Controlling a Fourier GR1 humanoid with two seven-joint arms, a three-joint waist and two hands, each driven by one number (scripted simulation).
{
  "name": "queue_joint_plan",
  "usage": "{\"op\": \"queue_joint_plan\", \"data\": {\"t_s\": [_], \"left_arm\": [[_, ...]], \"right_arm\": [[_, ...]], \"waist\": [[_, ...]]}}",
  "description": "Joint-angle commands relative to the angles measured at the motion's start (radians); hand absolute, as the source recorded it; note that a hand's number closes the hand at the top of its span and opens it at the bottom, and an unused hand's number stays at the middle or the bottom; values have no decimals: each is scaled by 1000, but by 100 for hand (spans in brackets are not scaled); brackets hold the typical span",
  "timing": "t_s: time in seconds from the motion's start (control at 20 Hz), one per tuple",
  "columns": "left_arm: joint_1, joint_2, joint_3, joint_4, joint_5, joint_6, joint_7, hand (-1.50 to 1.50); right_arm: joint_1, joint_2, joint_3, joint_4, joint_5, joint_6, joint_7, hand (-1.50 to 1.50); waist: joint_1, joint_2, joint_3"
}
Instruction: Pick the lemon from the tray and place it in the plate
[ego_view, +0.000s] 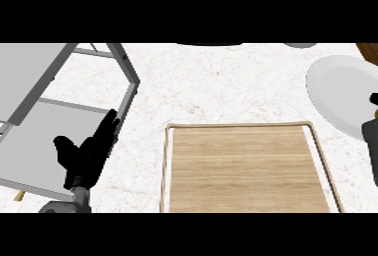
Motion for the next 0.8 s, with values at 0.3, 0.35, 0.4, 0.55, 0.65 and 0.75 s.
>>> {"op": "queue_joint_plan", "data": {"t_s": [0.3, 0.35, 0.4, 0.55, 0.65, 0.75], "left_arm": [[13, -17, 8, 101, -3, 7, 31, 0], [51, 18, 21, 50, 15, -16, 54, 0], [38, 16, 30, 83, 16, -21, 38, 0], [63, 8, 28, 81, 9, -14, 21, 0], [108, 21, 36, 62, 13, -25, 6, 0], [103, -5, 11, 57, 3, -23, -3, 0]], "right_arm": [[45, 93, 58, -176, -322, -220, -199, -150], [78, 134, 88, -232, -363, -229, -222, -150], [81, 130, 125, -277, -422, -168, -240, -150], [175, 191, 230, -446, -555, -104, -283, -150], [252, 266, 294, -521, -590, -110, -310, -150], [299, 295, 344, -583, -622, -100, -326, -150]], "waist": [[-34, -3, -13], [-34, -9, -13], [-42, -10, -13], [-58, -16, -14], [-53, -17, -15], [-50, -14, -16]]}}
